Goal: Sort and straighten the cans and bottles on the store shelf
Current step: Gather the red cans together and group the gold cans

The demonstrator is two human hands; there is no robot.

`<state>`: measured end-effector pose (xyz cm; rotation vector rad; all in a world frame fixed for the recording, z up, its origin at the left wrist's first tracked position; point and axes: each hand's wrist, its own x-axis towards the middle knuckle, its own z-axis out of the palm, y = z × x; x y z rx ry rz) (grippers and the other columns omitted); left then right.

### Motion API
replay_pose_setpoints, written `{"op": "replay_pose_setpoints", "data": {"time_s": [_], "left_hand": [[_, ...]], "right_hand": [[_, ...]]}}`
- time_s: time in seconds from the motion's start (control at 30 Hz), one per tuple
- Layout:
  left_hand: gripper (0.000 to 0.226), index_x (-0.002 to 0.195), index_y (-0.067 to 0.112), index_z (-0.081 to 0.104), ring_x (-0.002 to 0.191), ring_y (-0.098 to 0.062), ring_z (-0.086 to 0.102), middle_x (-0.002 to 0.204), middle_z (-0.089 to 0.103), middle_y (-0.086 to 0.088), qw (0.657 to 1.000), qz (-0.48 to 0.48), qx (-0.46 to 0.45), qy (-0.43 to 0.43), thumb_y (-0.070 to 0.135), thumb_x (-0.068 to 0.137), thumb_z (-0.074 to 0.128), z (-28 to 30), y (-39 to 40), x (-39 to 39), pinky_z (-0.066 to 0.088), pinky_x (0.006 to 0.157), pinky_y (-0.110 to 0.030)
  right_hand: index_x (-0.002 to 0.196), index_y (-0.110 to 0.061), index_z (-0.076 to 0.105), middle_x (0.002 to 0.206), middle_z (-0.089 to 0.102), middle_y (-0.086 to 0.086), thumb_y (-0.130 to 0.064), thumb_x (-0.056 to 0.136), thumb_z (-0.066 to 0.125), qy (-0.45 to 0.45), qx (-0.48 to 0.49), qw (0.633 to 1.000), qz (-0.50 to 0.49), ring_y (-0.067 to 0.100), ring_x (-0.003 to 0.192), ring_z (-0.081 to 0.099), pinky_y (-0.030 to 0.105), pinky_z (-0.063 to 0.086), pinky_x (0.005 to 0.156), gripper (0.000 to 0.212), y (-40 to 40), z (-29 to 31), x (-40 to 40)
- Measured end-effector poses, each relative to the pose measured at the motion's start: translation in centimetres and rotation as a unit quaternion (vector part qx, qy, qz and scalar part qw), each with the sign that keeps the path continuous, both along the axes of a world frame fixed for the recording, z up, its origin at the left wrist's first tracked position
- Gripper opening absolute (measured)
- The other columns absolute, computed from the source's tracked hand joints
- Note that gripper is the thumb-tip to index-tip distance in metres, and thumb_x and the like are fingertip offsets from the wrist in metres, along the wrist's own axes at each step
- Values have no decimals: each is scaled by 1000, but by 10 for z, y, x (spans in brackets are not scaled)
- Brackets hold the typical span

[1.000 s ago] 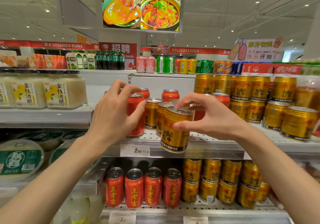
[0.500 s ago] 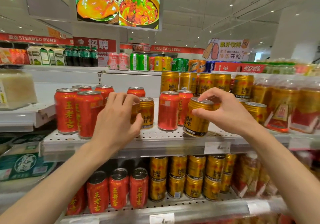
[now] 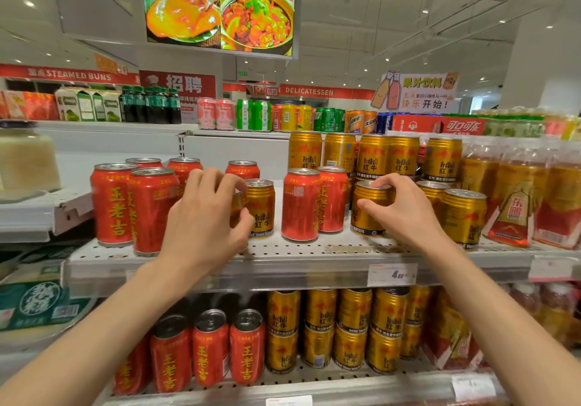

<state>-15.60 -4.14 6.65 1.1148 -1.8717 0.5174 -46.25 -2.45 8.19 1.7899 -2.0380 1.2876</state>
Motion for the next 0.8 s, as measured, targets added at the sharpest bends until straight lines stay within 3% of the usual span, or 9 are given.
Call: {"op": "replay_pose_setpoints", "data": {"time_s": [0.13, 0.37, 0.53, 0.6, 0.73, 0.8], "left_hand": [[30, 109, 16, 59, 101, -20, 46, 102, 53, -2, 1000, -1, 1, -1, 29, 83, 68, 0, -1, 1, 41, 59, -27], [32, 111, 16, 59, 103, -20, 44, 104, 52, -3, 1000, -8, 8, 0, 30, 84, 67, 0, 0, 2, 45, 59, -29], [34, 117, 21, 60, 108, -16, 40, 109, 50, 0, 999, -29, 26, 6, 35, 87, 66, -1, 1, 9, 48, 62, -30], [35, 119, 25, 59, 113, -13, 38, 114, 48, 2, 998, -40, 43, 15, 38, 88, 65, -1, 1, 13, 48, 70, -30], [39, 122, 24, 57, 119, -11, 38, 123, 48, 3, 996, -56, 59, 27, 42, 88, 65, -1, 2, 20, 43, 85, -29], [42, 123, 22, 56, 121, -12, 39, 126, 47, 2, 996, -58, 63, 31, 43, 88, 66, -1, 2, 22, 42, 91, -29]], "right_hand": [[122, -23, 59, 130, 49, 2, -41, 86, 76, -2, -19, 1000, -24, 21, 117, 54, 35, 46, 94, 44, -1, -7, 0], [129, -17, 57, 134, 52, 4, -41, 89, 72, 24, -31, 999, -30, 21, 120, 55, 33, 43, 95, 49, -7, -9, 9], [136, -17, 54, 136, 54, 3, -44, 92, 67, 53, -43, 997, -28, 22, 122, 56, 41, 48, 101, 53, 6, -5, 7], [132, -17, 56, 130, 54, 2, -44, 93, 66, 67, -76, 995, -13, 20, 112, 60, 41, 53, 95, 48, 11, 3, 15], [122, -22, 59, 121, 52, -5, -45, 94, 64, 105, -75, 988, 82, 6, 87, 63, 17, 46, 72, 37, 16, 20, 49], [119, -23, 59, 119, 52, -6, -48, 93, 63, 123, -65, 983, 123, 3, 79, 63, 19, 51, 71, 36, 12, 25, 68]]}}
